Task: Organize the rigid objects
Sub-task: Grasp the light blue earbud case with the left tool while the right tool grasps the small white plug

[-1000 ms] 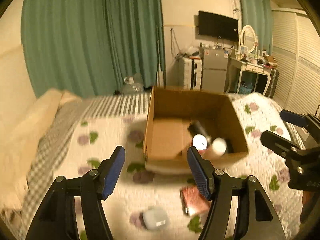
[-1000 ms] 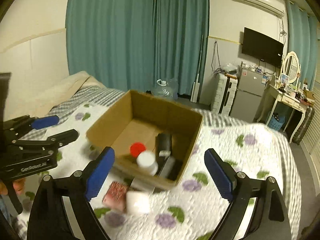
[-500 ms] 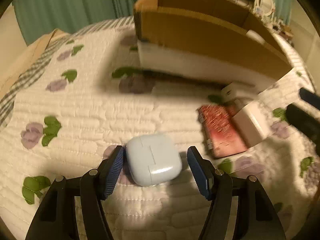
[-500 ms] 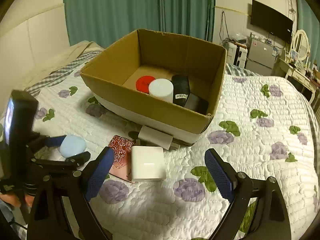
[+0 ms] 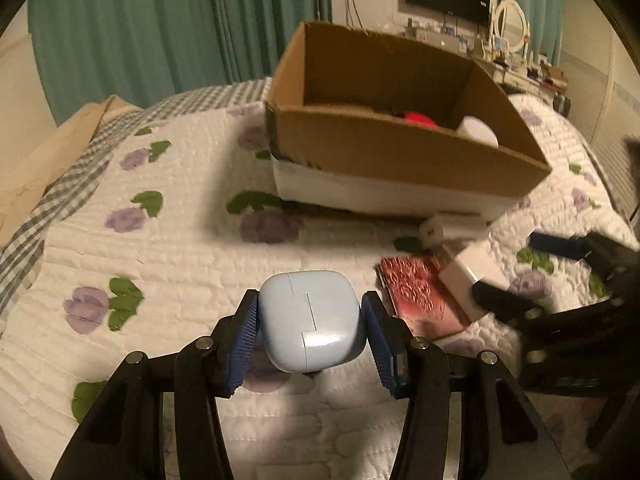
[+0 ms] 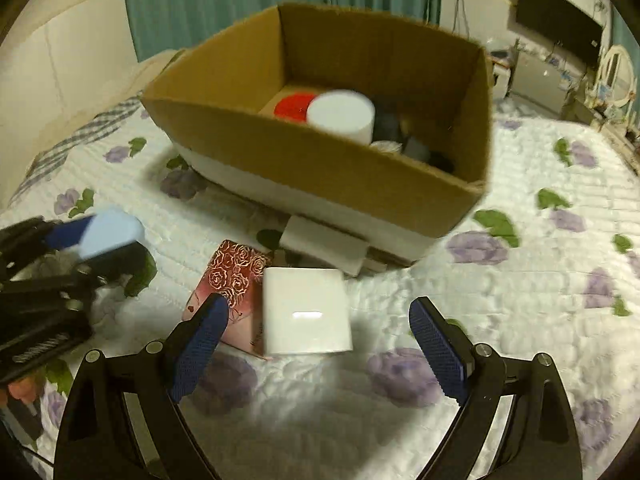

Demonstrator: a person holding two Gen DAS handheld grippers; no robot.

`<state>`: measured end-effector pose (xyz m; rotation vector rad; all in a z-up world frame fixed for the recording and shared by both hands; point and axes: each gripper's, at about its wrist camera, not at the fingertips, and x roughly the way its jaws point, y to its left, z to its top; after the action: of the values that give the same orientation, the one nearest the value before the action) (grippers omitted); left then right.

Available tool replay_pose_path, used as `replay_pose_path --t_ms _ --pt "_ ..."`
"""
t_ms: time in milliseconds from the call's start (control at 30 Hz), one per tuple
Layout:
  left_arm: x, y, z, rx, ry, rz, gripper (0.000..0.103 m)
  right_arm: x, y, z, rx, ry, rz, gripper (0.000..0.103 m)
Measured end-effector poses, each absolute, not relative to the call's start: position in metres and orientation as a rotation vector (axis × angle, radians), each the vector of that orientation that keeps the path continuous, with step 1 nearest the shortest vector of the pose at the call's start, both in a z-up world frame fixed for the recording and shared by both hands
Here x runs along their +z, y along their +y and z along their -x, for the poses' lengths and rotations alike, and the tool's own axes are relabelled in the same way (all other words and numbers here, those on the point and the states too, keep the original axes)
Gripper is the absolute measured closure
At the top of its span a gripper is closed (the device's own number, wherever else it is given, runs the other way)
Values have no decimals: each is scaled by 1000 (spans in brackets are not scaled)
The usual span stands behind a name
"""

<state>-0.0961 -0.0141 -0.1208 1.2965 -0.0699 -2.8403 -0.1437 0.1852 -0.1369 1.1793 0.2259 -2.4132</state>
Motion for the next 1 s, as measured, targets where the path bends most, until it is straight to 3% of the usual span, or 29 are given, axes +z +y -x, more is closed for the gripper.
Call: replay_pose_path --t_ms 133,233,267,300,333,533,667,833,1000 --pt "-115 -20 94 -2851 -51 -1267 51 -154 179 160 -2367 193 -1262 11" --pt "-114 -26 97 -2855 -28 -1258 51 -162 178 163 -2342 188 -1302 19" --pt "-113 -28 97 -2857 -23 -1256 51 -162 178 163 -2342 186 -1303 27" --pt "-113 -29 97 -2858 -20 -1252 51 -162 179 162 -2336 179 -1298 44" --pt "-111 -29 96 -2860 -17 -1246 51 -160 179 160 -2321 167 -1288 51" --pt "-91 -22 89 -2907 -16 -1202 51 -131 180 124 -2357 260 -1154 51" --pt "-58 -17 96 -2985 17 -1142 50 -79 187 112 -2401 261 -1014 51" --pt "-11 -3 136 -3067 -65 -1032 50 -13 199 142 -2473 262 -854 51" --pt "-12 12 200 -3053 -159 -1049 50 9 190 199 -2535 291 -797 51"
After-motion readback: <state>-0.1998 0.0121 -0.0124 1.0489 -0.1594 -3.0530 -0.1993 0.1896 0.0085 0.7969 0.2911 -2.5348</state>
